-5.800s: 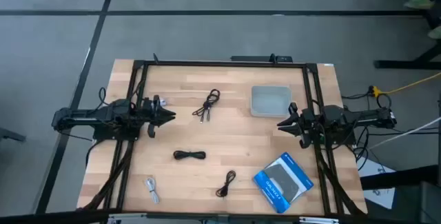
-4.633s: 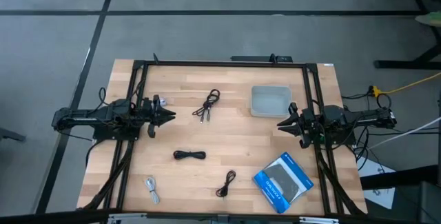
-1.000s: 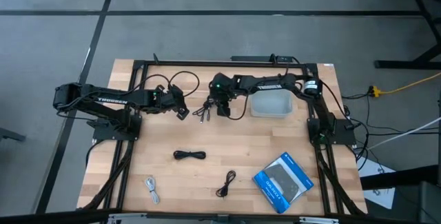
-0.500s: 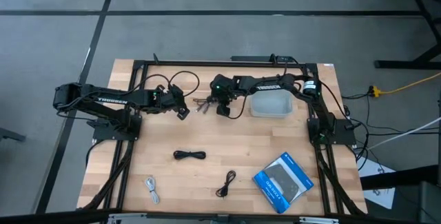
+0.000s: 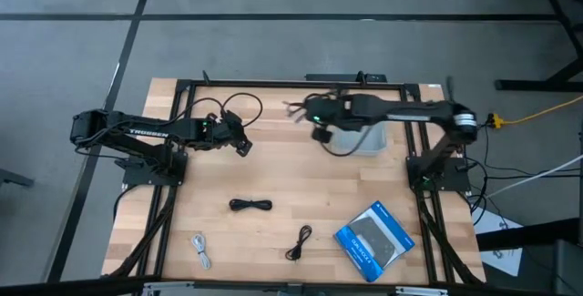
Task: Pick and place USB-C Cables
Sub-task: Put the top black USB cable into the gray bin, then put the gray USB cable into the gray bin
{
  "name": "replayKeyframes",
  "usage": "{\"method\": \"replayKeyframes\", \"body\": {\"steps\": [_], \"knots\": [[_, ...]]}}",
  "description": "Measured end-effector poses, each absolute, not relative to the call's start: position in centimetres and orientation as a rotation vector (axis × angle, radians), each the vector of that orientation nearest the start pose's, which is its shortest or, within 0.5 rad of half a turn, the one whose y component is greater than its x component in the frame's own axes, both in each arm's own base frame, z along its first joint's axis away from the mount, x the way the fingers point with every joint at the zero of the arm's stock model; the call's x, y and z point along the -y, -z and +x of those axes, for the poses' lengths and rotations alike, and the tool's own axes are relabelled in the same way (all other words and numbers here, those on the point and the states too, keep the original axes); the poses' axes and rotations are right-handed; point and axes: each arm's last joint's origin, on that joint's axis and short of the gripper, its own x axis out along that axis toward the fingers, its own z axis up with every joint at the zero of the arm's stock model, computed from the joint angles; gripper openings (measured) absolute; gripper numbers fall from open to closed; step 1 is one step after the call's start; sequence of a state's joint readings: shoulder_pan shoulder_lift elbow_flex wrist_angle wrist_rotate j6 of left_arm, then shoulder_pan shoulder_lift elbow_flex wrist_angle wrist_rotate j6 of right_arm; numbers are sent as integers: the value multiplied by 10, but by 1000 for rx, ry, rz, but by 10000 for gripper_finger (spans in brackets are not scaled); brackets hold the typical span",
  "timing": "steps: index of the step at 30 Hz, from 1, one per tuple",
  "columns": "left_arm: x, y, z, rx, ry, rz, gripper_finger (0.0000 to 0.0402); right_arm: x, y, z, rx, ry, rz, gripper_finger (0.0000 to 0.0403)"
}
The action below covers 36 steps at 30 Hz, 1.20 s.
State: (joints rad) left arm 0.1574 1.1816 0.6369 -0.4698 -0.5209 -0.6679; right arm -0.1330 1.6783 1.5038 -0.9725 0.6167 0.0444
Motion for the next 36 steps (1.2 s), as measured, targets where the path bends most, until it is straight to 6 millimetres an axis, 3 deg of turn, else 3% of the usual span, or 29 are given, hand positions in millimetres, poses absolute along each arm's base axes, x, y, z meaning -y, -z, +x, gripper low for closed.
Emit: {"method": "replayKeyframes", "body": {"steps": [6,9,12,17,21,26,31,36], "knots": [[-47,-193,205,-749,-934,-427,73,39,-337,263,-1122,865,-3,10],[-47,-193,205,-749,-934,-427,73,31,-331,238,-1119,914,68,10],[-47,-193,205,-749,-934,-427,73,28,-309,220,-1106,947,117,10],[-47,-193,205,-746,-941,-422,73,25,-257,207,-1106,888,205,10],[-47,-193,204,-741,-949,-420,73,24,-233,200,-1118,876,220,10],[-47,-193,204,-741,-949,-420,73,25,-217,194,-1143,907,224,51],[-47,-193,204,-740,-950,-420,73,29,-215,194,-1136,924,237,103],[-47,-193,204,-739,-952,-423,73,33,-215,193,-1136,942,249,125]]}}
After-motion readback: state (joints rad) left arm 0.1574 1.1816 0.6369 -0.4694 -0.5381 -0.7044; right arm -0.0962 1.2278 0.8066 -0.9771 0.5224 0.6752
